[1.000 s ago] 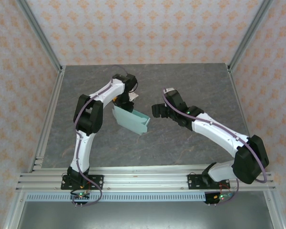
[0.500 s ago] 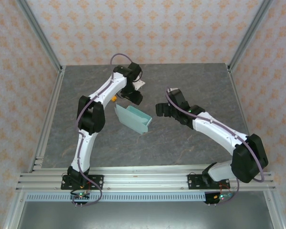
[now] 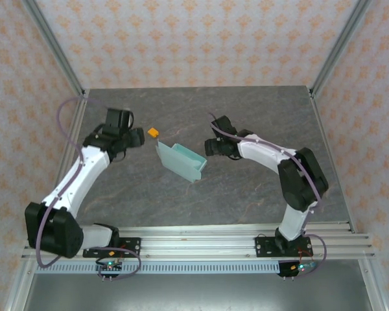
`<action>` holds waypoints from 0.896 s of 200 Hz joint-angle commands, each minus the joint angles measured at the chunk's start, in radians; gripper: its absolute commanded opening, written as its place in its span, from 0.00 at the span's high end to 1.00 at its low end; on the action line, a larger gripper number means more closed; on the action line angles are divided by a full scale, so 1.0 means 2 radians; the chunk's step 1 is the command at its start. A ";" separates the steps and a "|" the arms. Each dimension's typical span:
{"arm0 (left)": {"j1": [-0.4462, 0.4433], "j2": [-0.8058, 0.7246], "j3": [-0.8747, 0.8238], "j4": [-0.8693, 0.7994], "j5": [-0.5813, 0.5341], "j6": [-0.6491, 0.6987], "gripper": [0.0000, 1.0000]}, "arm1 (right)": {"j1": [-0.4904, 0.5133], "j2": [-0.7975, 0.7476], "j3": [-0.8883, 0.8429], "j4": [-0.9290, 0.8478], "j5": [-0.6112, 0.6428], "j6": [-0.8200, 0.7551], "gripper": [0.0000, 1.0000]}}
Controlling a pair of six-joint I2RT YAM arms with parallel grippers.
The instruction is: Fold the paper box
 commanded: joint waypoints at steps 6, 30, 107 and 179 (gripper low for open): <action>-0.004 -0.035 -0.129 0.076 0.012 -0.087 0.41 | 0.009 0.037 0.033 -0.039 0.028 -0.019 0.19; -0.009 -0.051 -0.217 0.152 0.091 -0.147 0.43 | 0.011 0.049 0.032 -0.044 0.010 -0.028 0.21; -0.082 0.075 -0.210 0.264 0.117 -0.184 0.46 | 0.029 -0.002 -0.042 -0.018 -0.095 -0.023 0.24; -0.075 0.200 -0.096 0.266 0.109 -0.147 0.52 | 0.039 -0.058 -0.103 0.051 -0.142 0.017 0.25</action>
